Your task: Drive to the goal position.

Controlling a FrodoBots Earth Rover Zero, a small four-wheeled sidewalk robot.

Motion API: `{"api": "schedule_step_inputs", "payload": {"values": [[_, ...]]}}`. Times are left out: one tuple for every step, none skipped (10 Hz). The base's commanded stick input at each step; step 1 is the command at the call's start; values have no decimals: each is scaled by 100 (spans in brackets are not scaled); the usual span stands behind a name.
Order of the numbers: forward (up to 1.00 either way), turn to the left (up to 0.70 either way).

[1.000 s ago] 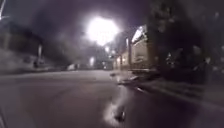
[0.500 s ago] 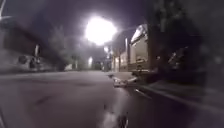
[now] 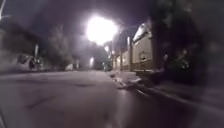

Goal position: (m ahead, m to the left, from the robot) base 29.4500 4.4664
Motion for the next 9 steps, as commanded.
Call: {"api": "schedule_step_inputs", "payload": {"values": [[70, 0], [70, -22], [70, -35], [70, -35], [70, -14], [70, 0], [70, 0], [70, 0], [70, 0]]}}
